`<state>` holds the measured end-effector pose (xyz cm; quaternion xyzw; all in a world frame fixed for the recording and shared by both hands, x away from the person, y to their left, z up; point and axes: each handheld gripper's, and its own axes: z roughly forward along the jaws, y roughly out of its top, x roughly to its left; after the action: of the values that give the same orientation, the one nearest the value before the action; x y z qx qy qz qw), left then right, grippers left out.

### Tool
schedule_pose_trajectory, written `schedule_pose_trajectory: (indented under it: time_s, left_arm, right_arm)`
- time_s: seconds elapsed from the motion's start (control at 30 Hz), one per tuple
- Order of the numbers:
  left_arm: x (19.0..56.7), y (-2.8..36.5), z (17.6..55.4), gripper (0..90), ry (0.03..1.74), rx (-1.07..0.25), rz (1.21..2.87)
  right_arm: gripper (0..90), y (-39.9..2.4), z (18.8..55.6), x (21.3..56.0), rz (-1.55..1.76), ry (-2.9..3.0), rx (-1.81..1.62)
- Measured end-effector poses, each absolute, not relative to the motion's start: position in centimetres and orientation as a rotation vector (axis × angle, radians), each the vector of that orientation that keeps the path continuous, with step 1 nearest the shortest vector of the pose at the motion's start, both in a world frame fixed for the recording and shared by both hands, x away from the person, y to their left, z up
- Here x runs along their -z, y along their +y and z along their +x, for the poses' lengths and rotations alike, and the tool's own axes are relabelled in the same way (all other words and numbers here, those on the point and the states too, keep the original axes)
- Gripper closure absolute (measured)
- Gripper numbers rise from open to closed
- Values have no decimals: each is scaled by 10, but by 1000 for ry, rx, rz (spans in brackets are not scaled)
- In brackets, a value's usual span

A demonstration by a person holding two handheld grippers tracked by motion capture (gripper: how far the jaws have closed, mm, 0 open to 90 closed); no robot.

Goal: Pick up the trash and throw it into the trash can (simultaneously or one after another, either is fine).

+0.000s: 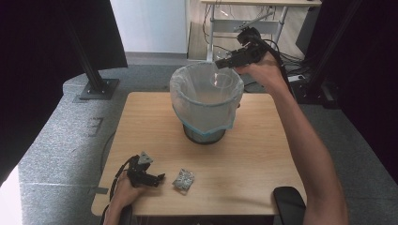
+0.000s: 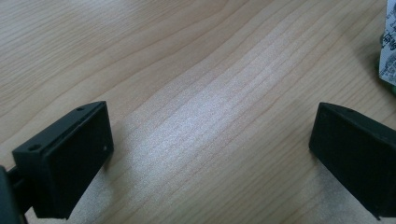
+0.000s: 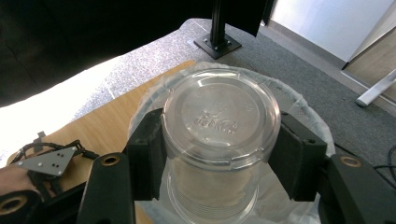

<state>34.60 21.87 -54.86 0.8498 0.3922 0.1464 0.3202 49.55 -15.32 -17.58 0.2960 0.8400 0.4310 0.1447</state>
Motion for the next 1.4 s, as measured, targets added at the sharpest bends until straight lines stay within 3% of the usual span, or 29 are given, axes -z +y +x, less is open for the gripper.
schedule_pose_trajectory:
  time_s: [0.63,1.4]
  left_arm:
    - [549,219,346,0,1024,-381,2235]
    - [549,219,346,0,1023,-384,2237]
  right_arm:
    - [417,-128,531,175,864,2378,-1209]
    - [414,-110,555,224,869,2399,-1179]
